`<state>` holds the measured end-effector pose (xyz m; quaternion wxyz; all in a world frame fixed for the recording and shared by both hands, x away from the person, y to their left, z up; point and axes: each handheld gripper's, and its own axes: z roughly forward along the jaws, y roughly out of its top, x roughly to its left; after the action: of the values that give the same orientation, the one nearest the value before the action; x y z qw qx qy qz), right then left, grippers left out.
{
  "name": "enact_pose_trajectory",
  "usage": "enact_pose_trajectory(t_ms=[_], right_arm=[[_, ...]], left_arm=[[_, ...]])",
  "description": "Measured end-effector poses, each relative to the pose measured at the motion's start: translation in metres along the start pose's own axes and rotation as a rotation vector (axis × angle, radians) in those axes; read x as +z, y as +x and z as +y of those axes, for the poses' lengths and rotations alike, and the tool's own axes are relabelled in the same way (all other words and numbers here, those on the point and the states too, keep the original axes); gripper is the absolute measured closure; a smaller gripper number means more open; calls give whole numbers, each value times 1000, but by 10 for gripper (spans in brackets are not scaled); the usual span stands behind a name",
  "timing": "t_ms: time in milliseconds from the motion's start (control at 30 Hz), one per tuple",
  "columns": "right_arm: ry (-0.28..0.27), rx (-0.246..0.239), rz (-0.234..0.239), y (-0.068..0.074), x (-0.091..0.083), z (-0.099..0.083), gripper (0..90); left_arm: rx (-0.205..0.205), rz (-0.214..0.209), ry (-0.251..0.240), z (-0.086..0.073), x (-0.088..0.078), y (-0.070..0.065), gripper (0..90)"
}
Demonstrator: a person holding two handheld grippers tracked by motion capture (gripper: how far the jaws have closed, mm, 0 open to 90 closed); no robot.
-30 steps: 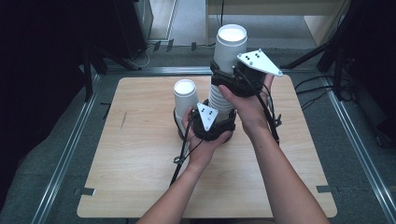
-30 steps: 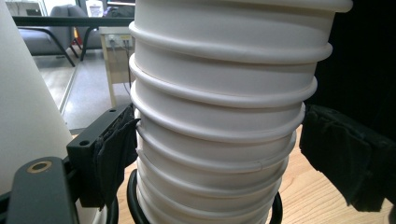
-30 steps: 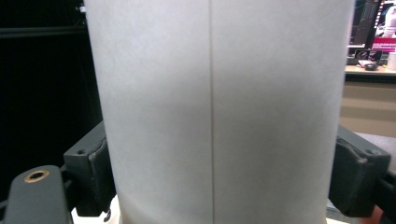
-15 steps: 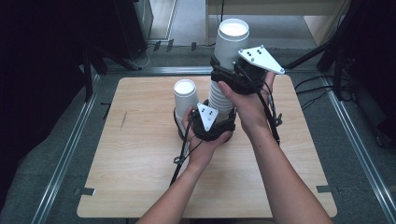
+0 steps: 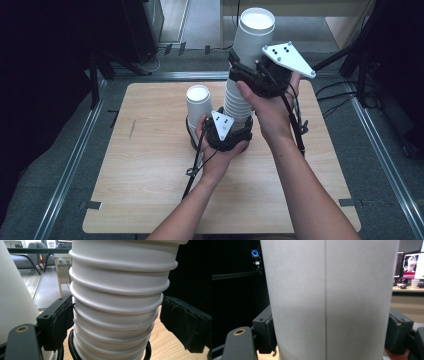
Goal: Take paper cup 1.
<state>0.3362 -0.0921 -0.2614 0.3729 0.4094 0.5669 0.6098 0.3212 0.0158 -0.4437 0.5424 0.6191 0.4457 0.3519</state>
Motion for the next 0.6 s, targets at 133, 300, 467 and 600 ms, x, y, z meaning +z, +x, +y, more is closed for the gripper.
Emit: enact_pose_trajectory(t_ms=[133, 300, 467, 600], right_arm=[[-7, -6, -3, 1, -1, 3, 184], [-34, 8, 7, 4, -5, 15, 187], [-56, -3, 9, 6, -10, 22, 189], [-61, -11, -4, 2, -18, 27, 188]], left_arm=[[4, -1, 3, 0, 0, 0, 122], [5, 3, 6, -1, 0, 0, 122], [7, 1, 5, -1, 1, 0, 124], [1, -6, 11, -1, 0, 1, 127]])
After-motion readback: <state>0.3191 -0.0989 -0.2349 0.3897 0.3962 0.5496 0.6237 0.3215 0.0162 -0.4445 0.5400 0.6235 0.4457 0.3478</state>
